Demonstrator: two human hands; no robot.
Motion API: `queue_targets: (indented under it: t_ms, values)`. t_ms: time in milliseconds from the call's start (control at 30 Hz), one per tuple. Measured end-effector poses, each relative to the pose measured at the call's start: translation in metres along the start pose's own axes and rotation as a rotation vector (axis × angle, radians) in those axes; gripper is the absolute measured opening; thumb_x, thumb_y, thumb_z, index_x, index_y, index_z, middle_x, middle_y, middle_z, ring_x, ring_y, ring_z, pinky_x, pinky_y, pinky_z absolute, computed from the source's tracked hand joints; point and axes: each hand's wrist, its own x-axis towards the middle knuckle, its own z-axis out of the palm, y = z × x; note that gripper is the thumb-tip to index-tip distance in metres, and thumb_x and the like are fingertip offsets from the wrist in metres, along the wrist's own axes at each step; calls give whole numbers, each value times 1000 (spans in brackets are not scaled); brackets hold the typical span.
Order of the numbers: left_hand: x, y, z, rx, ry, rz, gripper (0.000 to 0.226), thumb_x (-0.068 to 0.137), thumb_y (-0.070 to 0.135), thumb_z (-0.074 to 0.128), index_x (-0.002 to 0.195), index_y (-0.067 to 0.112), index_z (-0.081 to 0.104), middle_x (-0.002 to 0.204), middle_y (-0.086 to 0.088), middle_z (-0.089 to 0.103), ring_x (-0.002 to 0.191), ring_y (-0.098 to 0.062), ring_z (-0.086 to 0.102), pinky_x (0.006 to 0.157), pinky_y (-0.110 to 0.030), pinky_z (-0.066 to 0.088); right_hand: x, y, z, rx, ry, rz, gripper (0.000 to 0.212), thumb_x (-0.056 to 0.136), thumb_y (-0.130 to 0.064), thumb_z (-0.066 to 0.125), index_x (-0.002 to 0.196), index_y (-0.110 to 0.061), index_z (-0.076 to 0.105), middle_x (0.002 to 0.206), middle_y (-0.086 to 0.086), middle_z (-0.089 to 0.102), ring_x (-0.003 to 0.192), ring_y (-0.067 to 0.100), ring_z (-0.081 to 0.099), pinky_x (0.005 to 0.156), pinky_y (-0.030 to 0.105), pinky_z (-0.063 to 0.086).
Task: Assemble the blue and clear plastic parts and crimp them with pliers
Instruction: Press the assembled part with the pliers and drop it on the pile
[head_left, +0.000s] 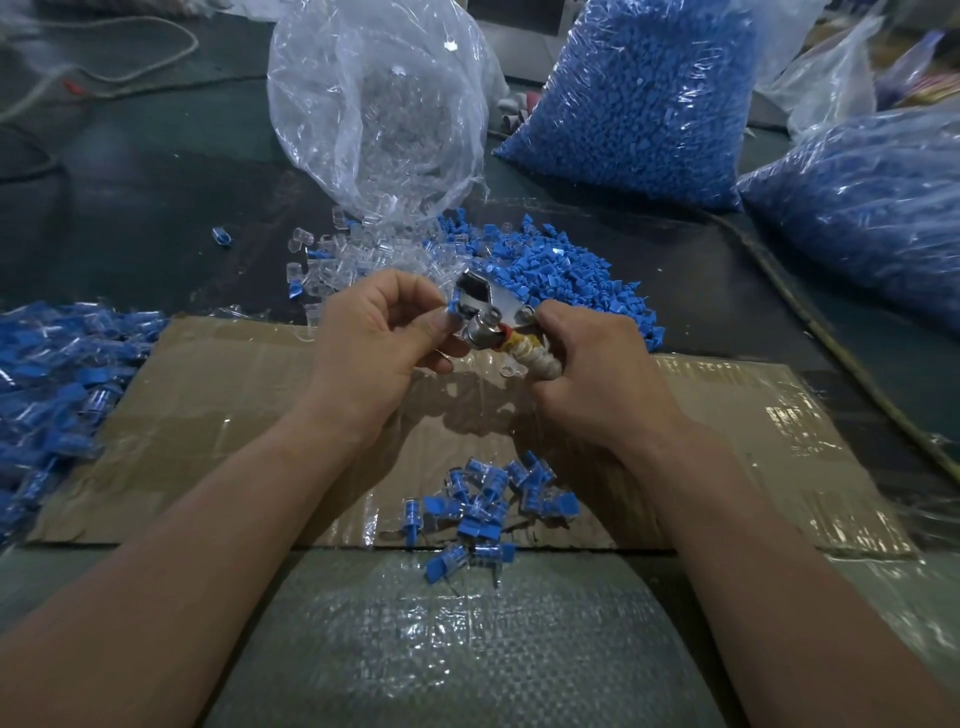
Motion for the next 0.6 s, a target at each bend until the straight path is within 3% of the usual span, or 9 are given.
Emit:
queue_targets:
  t_ms: [267,600]
  values:
    - [-2,2,1,53,9,16,19,82,-7,59,75,11,56,70,-9,62,53,-5,62,51,-15,51,1,0,2,-9,6,8,17,78,-18,63,77,-23,47,67,-15,45,65,2,42,65,27,36]
    - [-2,-1,0,131,43,33,20,84,-7,58,76,12,55,70,-8,62,52,-4,61,52,-19,53,3,-1,4,-26,11,6,13,78,-23,63,77,-18,51,67,-10,48,65,8,46,61,27,38]
